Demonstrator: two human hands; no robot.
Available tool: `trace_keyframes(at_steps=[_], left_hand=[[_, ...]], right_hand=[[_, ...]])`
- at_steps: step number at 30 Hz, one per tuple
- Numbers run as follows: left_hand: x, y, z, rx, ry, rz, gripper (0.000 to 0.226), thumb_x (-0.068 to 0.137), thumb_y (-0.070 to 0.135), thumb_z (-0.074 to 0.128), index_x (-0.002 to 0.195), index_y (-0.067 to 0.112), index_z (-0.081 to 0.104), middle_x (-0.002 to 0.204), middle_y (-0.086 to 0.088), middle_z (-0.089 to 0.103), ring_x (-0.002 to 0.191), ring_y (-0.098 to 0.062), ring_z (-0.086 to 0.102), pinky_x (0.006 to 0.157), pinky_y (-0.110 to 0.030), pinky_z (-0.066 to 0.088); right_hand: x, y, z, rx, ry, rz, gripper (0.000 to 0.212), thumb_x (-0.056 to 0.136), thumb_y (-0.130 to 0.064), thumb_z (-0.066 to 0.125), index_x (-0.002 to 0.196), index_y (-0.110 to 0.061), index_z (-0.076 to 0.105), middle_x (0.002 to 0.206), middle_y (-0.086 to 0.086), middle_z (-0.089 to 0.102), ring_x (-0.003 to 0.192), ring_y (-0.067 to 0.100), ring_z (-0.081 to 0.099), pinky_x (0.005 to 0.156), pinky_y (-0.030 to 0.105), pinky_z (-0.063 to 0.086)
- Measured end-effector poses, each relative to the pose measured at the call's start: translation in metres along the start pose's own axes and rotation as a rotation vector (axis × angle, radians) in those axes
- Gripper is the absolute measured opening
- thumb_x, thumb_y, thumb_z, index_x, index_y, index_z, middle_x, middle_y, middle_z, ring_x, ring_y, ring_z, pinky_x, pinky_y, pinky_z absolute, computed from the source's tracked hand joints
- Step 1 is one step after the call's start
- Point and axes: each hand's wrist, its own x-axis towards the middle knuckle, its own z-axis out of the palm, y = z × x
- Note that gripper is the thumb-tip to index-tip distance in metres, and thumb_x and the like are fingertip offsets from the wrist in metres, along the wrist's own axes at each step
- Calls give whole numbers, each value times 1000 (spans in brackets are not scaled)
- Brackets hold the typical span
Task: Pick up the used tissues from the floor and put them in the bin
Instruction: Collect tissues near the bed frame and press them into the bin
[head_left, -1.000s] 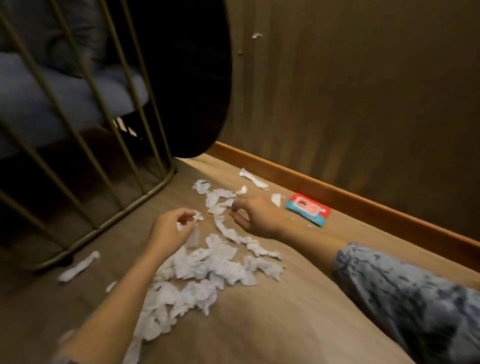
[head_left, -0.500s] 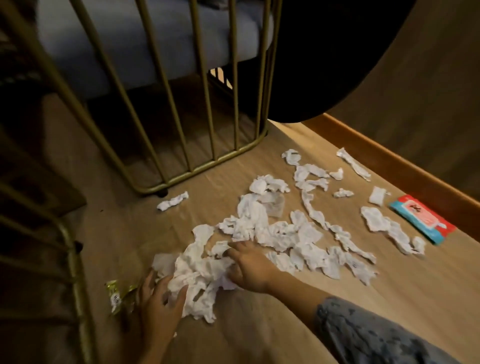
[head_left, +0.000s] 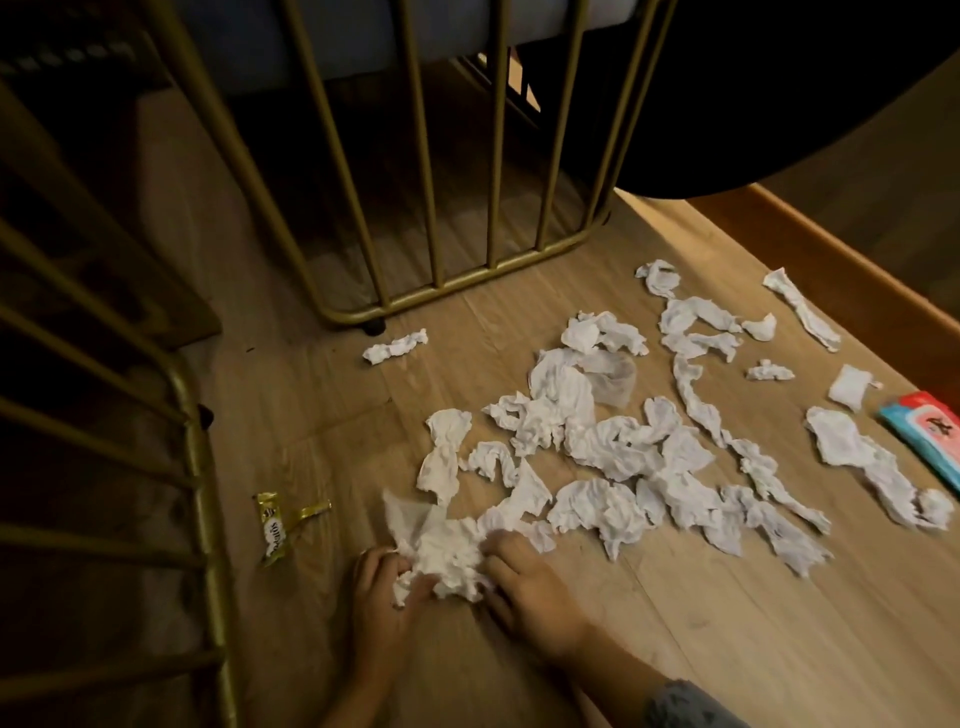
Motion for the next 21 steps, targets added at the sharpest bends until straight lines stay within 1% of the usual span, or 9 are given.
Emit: trace_keyframes(at_steps=[3, 6, 9, 11, 13, 15, 17, 19, 21], left_hand=[[-3, 9, -6, -124, 51, -10, 40, 81, 70, 49, 64, 34, 44, 71, 5, 53, 63, -11, 52, 56, -22, 41], [5, 19, -7, -292, 226, -108, 40, 76, 57, 63, 60, 25, 44, 57, 4, 50, 54, -11, 47, 50, -28, 42], [28, 28, -16, -311, 408, -170, 27, 73, 38, 66, 77, 18, 48, 73, -2, 53, 69, -21, 53, 60, -39, 47], [46, 33, -25, -331, 493, -175, 24, 70, 23, 65, 90, 19, 52, 91, -8, 55, 85, -30, 56, 71, -44, 50], [61, 36, -33, -319, 517, -102, 26, 71, 13, 65, 96, 18, 59, 108, -12, 57, 99, -28, 57, 83, -41, 51], [70, 36, -33, -218, 446, -3, 32, 72, -6, 65, 100, 10, 66, 121, -13, 57, 113, -24, 55, 94, -34, 48], [70, 36, -27, -160, 253, 36, 42, 72, -15, 64, 108, 7, 67, 126, -7, 57, 120, -23, 53, 99, -33, 44], [59, 32, -17, -99, 59, 69, 42, 78, -10, 65, 115, 9, 66, 124, -1, 58, 119, -21, 54, 99, -34, 46], [40, 24, -8, -14, -29, 129, 28, 85, 10, 65, 113, 12, 68, 117, -1, 63, 112, -17, 58, 92, -35, 52]], right_hand=[[-8, 6, -5, 60, 106, 38, 10, 92, -28, 59, 98, -21, 54, 108, 0, 52, 96, 13, 49, 81, 27, 46], [-2, 3, -14, 123, 236, 118, 11, 87, -26, 59, 94, -23, 52, 103, -4, 47, 88, 4, 43, 77, 12, 38], [15, -8, -26, 273, 419, 251, 10, 81, -25, 55, 84, -15, 55, 91, -4, 50, 78, 0, 44, 68, 8, 35], [29, -14, -32, 386, 554, 374, 12, 78, -26, 51, 75, -15, 53, 76, -4, 50, 68, 3, 45, 59, 13, 34], [37, -16, -34, 462, 633, 476, 17, 77, -28, 44, 70, -14, 50, 68, -2, 49, 64, 6, 45, 57, 21, 35], [37, -14, -32, 452, 618, 518, 23, 80, -28, 38, 75, -12, 53, 73, 1, 52, 69, 8, 49, 61, 27, 38], [29, -13, -28, 348, 504, 481, 27, 84, -30, 36, 88, -15, 58, 86, 0, 56, 78, 11, 51, 66, 29, 39], [16, -16, -21, 193, 325, 388, 38, 86, -36, 36, 115, -22, 57, 110, -2, 57, 95, 10, 50, 75, 28, 41], [5, -23, -12, 22, 169, 282, 50, 93, -52, 35, 138, -31, 43, 134, -8, 48, 116, 9, 43, 89, 29, 40]])
